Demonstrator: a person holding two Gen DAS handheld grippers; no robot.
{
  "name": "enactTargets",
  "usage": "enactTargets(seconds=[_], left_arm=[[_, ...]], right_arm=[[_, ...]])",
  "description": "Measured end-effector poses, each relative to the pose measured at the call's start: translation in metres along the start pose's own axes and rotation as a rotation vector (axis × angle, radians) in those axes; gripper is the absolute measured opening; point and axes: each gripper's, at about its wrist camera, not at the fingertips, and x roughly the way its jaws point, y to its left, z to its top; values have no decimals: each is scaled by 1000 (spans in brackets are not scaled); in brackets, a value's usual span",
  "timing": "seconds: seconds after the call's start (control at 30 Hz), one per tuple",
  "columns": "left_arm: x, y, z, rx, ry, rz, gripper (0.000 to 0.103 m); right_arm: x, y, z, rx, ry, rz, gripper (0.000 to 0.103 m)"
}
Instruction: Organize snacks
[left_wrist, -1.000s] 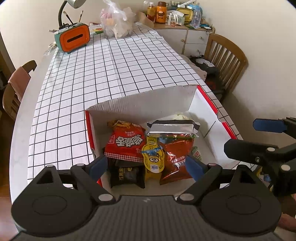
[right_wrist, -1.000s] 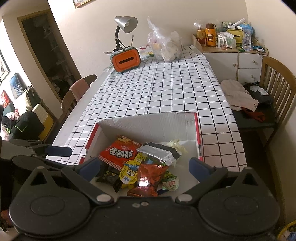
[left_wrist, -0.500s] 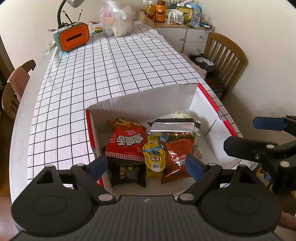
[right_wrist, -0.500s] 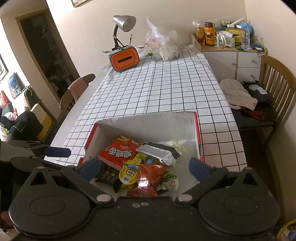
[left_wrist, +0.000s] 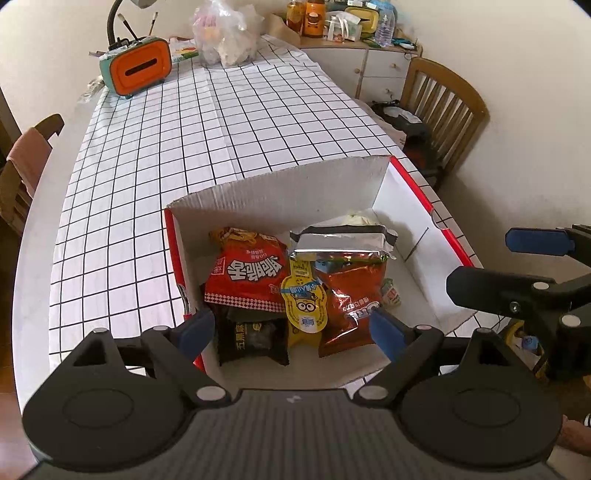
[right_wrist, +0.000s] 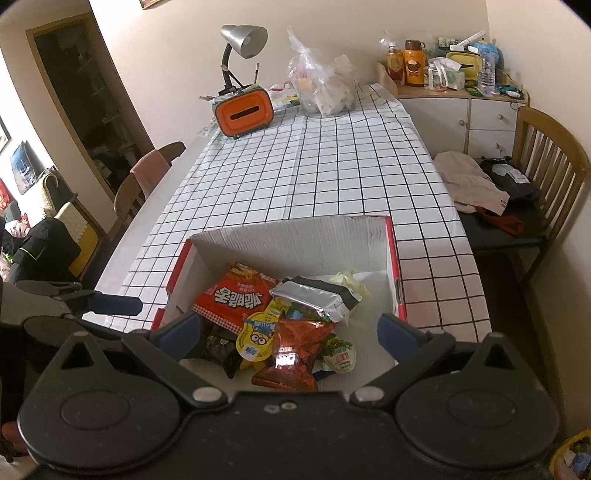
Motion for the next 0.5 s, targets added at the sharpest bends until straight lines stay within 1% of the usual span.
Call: enactTargets(seconds=[0.5], left_arm=[[5, -1, 3, 17, 4, -30, 92]], right_arm=[[-1, -2, 0, 7, 9, -30, 103]])
